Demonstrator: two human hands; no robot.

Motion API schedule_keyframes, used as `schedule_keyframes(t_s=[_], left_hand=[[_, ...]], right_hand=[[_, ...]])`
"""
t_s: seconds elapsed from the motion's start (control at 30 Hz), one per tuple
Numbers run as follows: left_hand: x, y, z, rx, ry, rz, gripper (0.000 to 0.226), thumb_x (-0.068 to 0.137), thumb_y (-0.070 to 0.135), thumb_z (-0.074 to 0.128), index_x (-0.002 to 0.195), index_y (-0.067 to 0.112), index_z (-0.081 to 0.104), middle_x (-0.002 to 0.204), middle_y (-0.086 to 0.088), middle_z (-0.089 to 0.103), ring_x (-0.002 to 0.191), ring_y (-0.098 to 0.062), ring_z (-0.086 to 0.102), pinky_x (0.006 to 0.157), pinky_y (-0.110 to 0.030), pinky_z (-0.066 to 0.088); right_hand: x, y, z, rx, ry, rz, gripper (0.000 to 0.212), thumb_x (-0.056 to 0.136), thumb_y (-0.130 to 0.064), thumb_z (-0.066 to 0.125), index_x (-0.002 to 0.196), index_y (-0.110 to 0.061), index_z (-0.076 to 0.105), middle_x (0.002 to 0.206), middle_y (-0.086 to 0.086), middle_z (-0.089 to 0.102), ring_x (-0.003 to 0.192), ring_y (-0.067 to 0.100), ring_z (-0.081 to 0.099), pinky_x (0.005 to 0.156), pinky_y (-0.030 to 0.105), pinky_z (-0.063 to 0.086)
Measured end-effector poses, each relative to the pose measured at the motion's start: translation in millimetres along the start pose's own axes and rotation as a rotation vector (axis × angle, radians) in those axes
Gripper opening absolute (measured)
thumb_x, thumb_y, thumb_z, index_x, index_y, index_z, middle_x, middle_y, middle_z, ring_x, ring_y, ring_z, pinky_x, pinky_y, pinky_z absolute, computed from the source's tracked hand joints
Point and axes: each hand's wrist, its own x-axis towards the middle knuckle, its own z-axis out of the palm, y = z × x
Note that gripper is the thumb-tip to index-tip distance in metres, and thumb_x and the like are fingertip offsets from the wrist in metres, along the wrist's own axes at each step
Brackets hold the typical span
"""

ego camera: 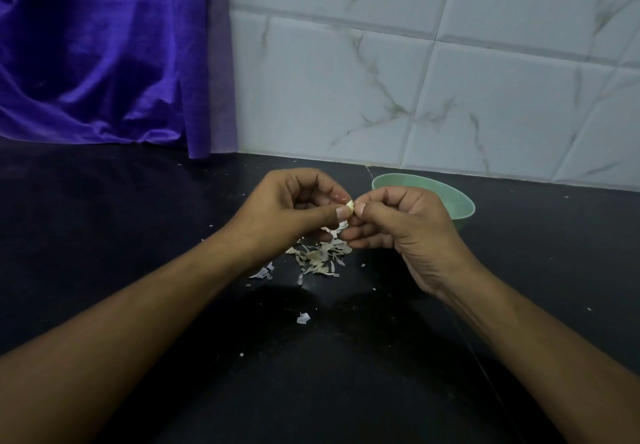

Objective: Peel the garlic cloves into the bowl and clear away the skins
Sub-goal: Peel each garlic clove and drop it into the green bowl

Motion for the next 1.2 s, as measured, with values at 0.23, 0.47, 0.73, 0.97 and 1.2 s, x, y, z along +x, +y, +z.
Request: schedule_keyframes(t_s=[0.23, 0.47, 0.73, 0.97, 1.2], left_hand=[[-2.0, 4.2, 4.9, -0.133, 0.022, -0.076, 0.023, 0.078, 0.014, 0.079, 0.101, 0.013, 0.076, 0.092, -0.013, 0.076, 0.081, -0.016, 0.070, 0.064, -0.025, 0.060], [-2.5, 3.4, 8.6, -0.245, 0.014, -0.157, 0.028, 0.079, 0.017, 0.077, 0.107, 0.013, 0.079, 0.096, -0.006, 0.077, 0.083, -0.010, 0.069, 0.065, -0.023, 0.059], [2.3, 8.0, 2.0, -0.454, 0.048, -0.201, 0.031, 0.083, 0.015, 0.073, 0.114, 0.011, 0.075, 0.090, 0.000, 0.071, 0.079, -0.010, 0.067, 0.065, -0.023, 0.062], [0.0, 8.2, 4.4, -0.404, -0.008, -0.224, 0.026, 0.085, 0.019, 0.072, 0.110, 0.013, 0.074, 0.091, -0.005, 0.069, 0.079, -0.011, 0.067, 0.067, -0.026, 0.062], [-0.4, 8.0, 5.7, -0.345, -0.042, -0.214, 0.030, 0.082, 0.017, 0.074, 0.110, 0.009, 0.067, 0.090, -0.004, 0.071, 0.075, -0.012, 0.067, 0.063, -0.026, 0.061]], right_hand=[[0.5, -3.5, -0.6, -0.012, -0.028, -0.014, 0.015, 0.097, 0.004, 0.058, 0.086, -0.002, 0.066, 0.068, 0.008, 0.066, 0.059, 0.019, 0.069, 0.058, 0.029, 0.060], [-0.5, -8.8, -1.3, -0.056, -0.058, -0.006, 0.019, 0.096, 0.006, 0.056, 0.083, -0.004, 0.064, 0.066, 0.008, 0.063, 0.057, 0.019, 0.068, 0.061, 0.033, 0.062], [-0.9, -7.6, -1.8, -0.096, -0.034, -0.047, 0.012, 0.095, 0.003, 0.062, 0.086, -0.004, 0.068, 0.072, 0.008, 0.063, 0.060, 0.023, 0.070, 0.062, 0.035, 0.062], [-1.2, -7.0, -4.3, -0.107, -0.023, -0.091, 0.009, 0.098, -0.011, 0.067, 0.095, -0.003, 0.070, 0.087, 0.014, 0.069, 0.066, 0.024, 0.071, 0.066, 0.036, 0.063], [-0.1, -8.8, -8.8, -0.006, -0.037, -0.069, 0.015, 0.094, -0.009, 0.070, 0.106, 0.000, 0.072, 0.088, 0.014, 0.076, 0.068, 0.022, 0.073, 0.065, 0.033, 0.063]])
